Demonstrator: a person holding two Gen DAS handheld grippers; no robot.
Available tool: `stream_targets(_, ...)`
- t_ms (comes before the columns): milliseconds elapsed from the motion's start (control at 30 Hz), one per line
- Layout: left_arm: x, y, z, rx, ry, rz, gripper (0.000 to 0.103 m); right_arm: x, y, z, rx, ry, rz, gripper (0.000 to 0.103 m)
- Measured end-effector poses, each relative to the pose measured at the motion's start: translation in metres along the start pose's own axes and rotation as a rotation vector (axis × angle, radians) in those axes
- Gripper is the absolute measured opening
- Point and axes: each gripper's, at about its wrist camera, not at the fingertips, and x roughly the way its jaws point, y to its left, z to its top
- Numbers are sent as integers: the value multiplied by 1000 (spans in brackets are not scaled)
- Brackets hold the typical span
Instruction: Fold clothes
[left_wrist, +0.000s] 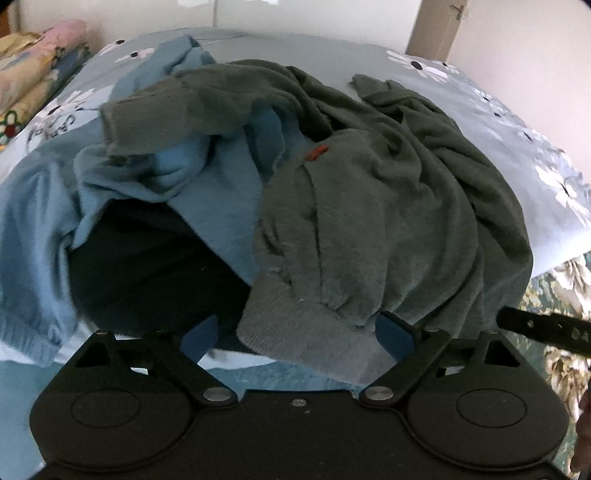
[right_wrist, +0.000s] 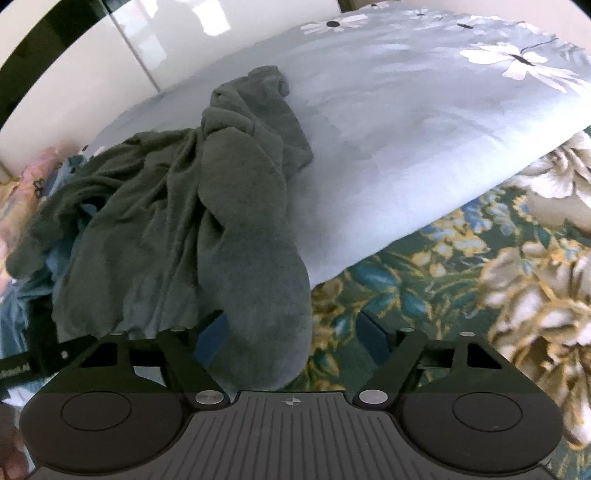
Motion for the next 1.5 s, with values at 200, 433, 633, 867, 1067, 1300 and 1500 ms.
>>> stream_targets(200, 7, -7, 0, 48, 13, -1, 71, 16, 3, 3, 5, 23, 12, 55)
stream_targets(433, 5, -3, 2, -3, 13, -33, 50, 17, 7, 5, 46, 63, 81, 30)
stream_targets(633, 0, -1, 5, -68, 16, -58, 36, 11, 10, 5, 69, 79, 122, 10)
stream_targets(867, -23, -7, 12, -96, 13, -96, 25, -9, 9, 3, 125, 64, 197, 8)
stream_targets(1067, -42, -9, 12, -120, 9, -124, 20, -26, 13, 1, 104, 58, 233, 8)
stream_targets(1300, -50, -6, 14, -128, 13, -134, 20, -36, 11, 2, 100, 47, 221, 8)
stream_targets(1500, -49, 0, 21, -186, 33, -151, 20, -36, 15, -11, 41, 72, 154, 22)
